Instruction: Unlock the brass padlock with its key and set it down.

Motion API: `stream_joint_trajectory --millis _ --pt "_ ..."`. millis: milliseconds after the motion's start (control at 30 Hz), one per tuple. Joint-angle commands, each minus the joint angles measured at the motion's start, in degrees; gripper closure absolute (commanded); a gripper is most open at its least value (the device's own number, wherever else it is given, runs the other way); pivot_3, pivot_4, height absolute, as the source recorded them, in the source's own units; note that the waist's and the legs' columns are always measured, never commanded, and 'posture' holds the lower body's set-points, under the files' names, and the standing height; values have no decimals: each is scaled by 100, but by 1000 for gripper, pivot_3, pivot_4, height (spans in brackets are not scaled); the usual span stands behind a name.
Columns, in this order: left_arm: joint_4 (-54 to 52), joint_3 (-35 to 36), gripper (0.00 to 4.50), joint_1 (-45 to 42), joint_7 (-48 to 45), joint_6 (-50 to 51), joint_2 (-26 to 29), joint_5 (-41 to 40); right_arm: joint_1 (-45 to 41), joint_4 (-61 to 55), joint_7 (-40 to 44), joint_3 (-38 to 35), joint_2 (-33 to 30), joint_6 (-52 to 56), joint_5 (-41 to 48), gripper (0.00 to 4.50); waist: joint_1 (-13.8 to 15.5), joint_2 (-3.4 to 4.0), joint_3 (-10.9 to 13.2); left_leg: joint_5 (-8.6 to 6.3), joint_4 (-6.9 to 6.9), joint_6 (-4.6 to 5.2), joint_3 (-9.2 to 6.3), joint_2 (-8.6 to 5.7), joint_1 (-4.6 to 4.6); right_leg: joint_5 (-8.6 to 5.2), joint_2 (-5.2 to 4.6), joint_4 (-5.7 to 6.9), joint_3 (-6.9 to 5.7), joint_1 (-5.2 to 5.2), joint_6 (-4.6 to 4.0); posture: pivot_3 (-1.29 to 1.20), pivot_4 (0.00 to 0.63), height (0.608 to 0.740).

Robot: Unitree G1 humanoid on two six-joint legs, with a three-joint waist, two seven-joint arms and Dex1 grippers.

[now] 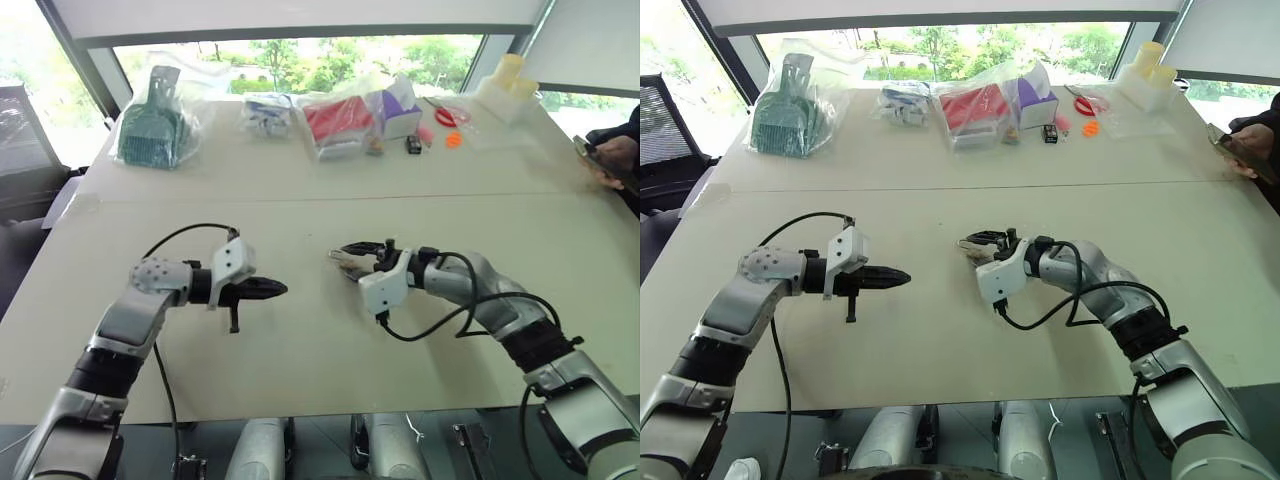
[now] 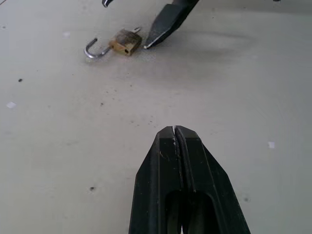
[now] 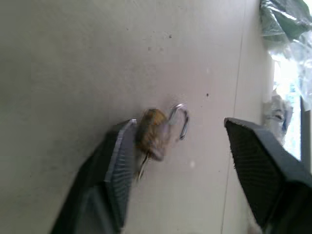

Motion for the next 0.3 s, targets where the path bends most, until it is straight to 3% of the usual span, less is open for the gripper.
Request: stream_joint_trajectory --millis 33,167,300 --pt "-381 183 4500 11 143 59 49 -125 321 -954 931 -577 -373 1121 1173 26 13 0 0 0 0 0 -1 0 5 -1 -1 -2 0 6 -1 0 150 740" --pt "-475 304 4500 -33 297 71 59 -158 735 -1801 1661 -1225 -661 2875 2426 26 -3 0 0 -1 0 1 -4 2 9 0 -3 -3 -2 11 -2 0 150 740" --pt "-612 351 4500 -74 403 227 45 -267 1003 -2172 2079 -1609 -940 3725 3089 26 -6 1 -1 -2 0 1 -3 6 12 -1 -1 -2 -4 10 -3 0 150 740"
